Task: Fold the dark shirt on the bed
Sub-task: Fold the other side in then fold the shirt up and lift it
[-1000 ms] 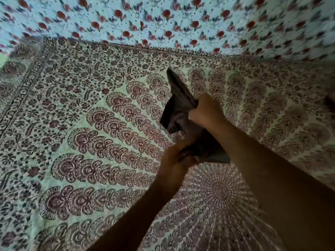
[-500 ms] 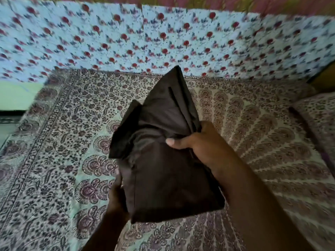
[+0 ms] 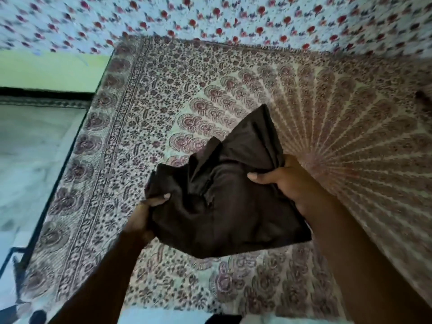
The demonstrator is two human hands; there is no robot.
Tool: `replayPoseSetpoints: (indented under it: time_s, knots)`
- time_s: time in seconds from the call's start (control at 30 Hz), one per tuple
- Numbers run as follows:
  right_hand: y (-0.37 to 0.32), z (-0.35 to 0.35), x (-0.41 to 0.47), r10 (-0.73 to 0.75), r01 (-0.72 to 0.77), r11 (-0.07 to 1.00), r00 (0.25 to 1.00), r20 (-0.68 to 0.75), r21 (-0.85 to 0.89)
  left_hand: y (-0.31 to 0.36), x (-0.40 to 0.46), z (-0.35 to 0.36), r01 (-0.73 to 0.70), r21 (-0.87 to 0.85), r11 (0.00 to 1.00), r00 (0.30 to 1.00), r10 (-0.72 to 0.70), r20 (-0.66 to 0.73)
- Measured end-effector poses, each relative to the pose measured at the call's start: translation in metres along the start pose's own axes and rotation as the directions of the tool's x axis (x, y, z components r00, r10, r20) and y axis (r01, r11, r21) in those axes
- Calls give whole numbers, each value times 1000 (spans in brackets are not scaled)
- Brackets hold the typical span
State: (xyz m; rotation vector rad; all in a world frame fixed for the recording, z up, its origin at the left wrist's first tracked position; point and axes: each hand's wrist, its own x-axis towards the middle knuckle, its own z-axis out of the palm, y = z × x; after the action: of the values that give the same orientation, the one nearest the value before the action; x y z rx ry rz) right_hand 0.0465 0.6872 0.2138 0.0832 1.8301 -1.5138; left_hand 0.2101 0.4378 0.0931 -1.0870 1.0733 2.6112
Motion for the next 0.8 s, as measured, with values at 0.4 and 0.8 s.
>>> replayPoseSetpoints:
  time_s: [0.4, 0.8]
  knots:
    - [86, 180, -26, 116, -113, 989, 993, -25, 91, 62, -83, -191, -20, 284, 958, 958, 100, -269]
    - [168, 346, 22, 234, -209, 963, 963, -137, 170, 104, -74, -360, 0, 671, 741, 858, 345, -381]
